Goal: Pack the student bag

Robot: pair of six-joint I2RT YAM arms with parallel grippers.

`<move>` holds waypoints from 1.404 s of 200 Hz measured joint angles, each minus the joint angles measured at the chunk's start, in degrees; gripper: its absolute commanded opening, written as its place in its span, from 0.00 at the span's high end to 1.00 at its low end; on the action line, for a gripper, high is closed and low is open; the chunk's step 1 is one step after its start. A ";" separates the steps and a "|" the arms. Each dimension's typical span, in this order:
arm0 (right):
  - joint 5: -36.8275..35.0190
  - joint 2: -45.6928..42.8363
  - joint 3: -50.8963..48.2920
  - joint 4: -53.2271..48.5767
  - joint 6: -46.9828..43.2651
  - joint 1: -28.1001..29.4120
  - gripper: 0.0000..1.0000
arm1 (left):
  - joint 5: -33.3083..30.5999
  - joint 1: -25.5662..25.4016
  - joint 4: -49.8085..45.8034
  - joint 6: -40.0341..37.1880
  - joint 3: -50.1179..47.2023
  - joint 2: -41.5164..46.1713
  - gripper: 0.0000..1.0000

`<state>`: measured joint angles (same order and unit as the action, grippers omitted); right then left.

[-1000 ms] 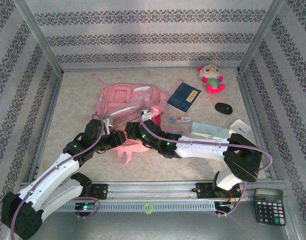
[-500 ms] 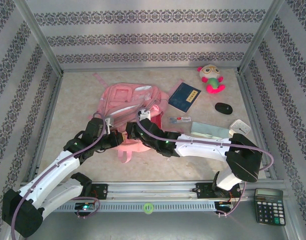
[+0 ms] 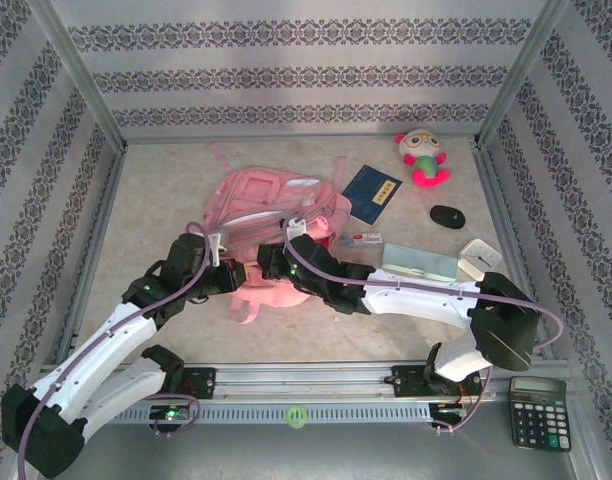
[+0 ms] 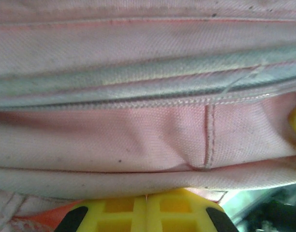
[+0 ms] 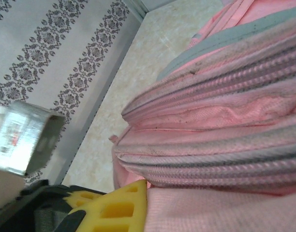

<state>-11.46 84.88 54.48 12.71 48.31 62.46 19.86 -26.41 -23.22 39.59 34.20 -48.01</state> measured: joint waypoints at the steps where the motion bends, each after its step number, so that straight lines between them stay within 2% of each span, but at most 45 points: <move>1: 0.07 0.00 -0.02 0.00 -0.02 -0.02 1.00 | 0.24 0.00 0.35 0.31 -0.24 0.00 1.00; 23: 1.25 0.55 -0.90 -0.52 -0.35 -0.04 1.00 | 5.31 0.04 8.94 7.82 -6.71 -0.68 1.00; 31: 1.55 1.03 -0.98 -0.52 -0.35 -0.07 1.00 | 5.81 0.02 10.34 9.66 -7.89 -0.74 0.92; 39: 1.77 1.36 -0.98 -0.52 -0.33 -0.07 1.00 | 5.75 -0.02 10.51 10.75 -8.26 -0.63 0.91; 47: 1.88 1.44 -0.98 -0.37 -0.33 -0.07 1.00 | 5.18 -0.09 10.38 11.17 -8.24 -0.37 0.90; 67: 1.86 1.44 -0.98 0.28 -0.09 -0.07 1.00 | 3.76 -0.15 9.33 11.43 -7.80 0.79 0.79; 124: -0.11 2.99 1.99 -0.79 1.25 0.35 1.00 | 1.38 -2.10 7.10 9.88 -5.07 -2.08 0.70; 155: -1.42 3.76 4.96 -1.84 0.92 0.39 1.00 | -0.61 -3.39 5.84 8.41 -4.00 -2.58 0.73; 183: -1.68 3.82 6.36 -2.64 0.76 0.15 1.00 | -2.01 -3.65 5.18 7.45 -3.85 -2.49 0.91; 203: -1.64 3.82 6.91 -3.15 0.74 0.00 1.00 | -2.95 -3.72 5.01 6.86 -3.85 -2.36 1.00; 244: 0.02 3.67 6.78 -3.56 0.81 -1.51 1.00 | -4.33 -3.98 2.34 4.31 -1.92 -2.84 1.00; 281: 8.57 -0.15 2.10 -2.19 0.72 -7.06 1.00 | -6.67 -3.80 -3.48 -0.94 3.67 -3.21 1.00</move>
<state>-2.90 84.73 56.58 10.52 49.04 55.40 13.19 -30.22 -26.70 38.65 37.87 -51.22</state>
